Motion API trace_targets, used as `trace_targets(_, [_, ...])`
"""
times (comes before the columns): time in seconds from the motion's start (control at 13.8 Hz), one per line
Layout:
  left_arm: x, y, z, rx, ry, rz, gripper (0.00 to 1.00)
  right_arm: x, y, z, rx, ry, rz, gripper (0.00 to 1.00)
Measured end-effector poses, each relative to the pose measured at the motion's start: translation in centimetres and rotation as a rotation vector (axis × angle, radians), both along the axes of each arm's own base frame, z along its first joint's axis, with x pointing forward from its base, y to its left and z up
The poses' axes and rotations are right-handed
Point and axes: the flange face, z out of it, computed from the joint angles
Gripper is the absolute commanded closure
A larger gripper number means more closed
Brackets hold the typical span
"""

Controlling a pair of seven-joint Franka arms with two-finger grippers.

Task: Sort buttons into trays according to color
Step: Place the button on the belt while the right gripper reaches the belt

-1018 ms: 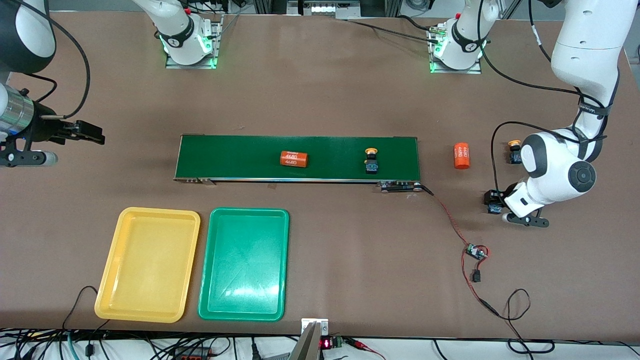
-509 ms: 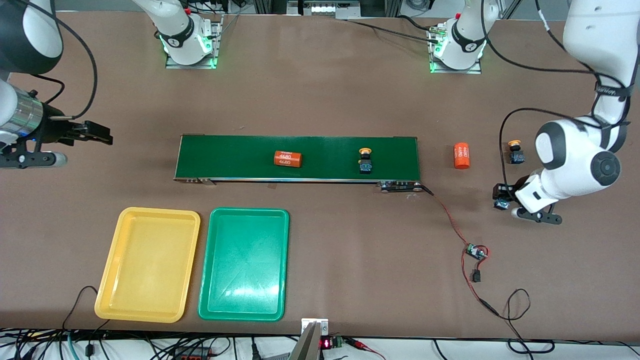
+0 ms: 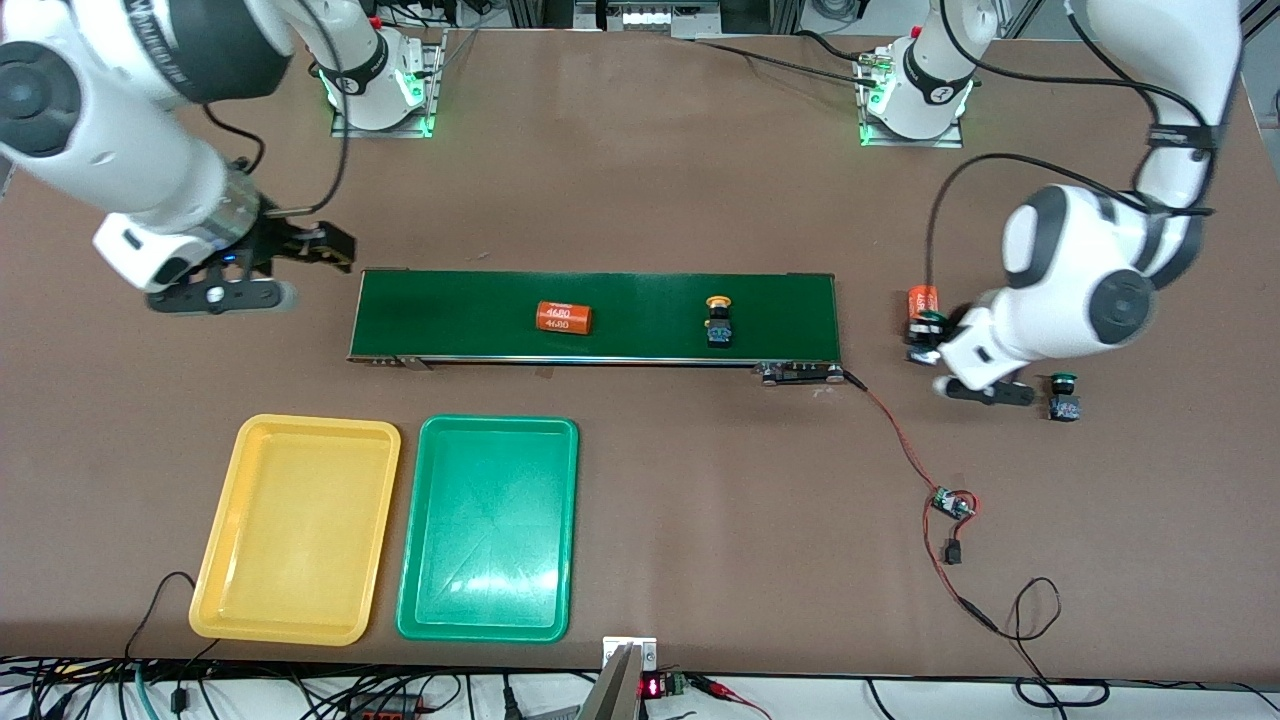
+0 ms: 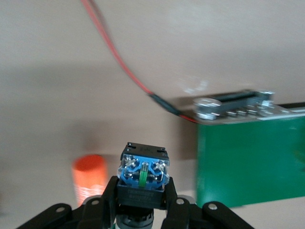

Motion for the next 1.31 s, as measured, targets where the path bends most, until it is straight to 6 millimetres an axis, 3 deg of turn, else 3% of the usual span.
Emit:
trace_targets(0.15, [-1.2, -3.4, 0.3, 0.011, 0.008, 0.010, 1.00, 0.2, -0.2, -0.6, -0.004, 0.006, -0.004, 0.00])
trace_targets(0.36, [-1.9, -6.3, 0.1, 0.010, -0.018, -0.007, 1.00, 0.7, -1.9, -0.8, -0.004, 0.016, -0.012, 0.00])
trace_targets(0.65, [-3.1, -10.8, -1.8, 0.010, -0.046, -0.022, 1.00, 0.0, -2.7, -0.5, -0.015, 0.061, -0.021, 0.00])
trace_targets(0.8, [-3.7, -12.8, -2.9, 0.009, -0.052, -0.028, 1.00, 0.3, -4.6, -0.1, -0.005, 0.057, -0.046, 0.00])
trace_targets(1.09, [-4.0, -14.0, -5.0, -0.005, -0.085, -0.022, 1.00, 0.8, -9.1, 0.5, 0.050, 0.053, -0.049, 0.00])
trace_targets(1.31, [-4.8, -14.3, -6.9, -0.017, -0.103, 0.004, 1.00, 0.0, -9.0, -0.2, 0.062, 0.027, -0.045, 0.00])
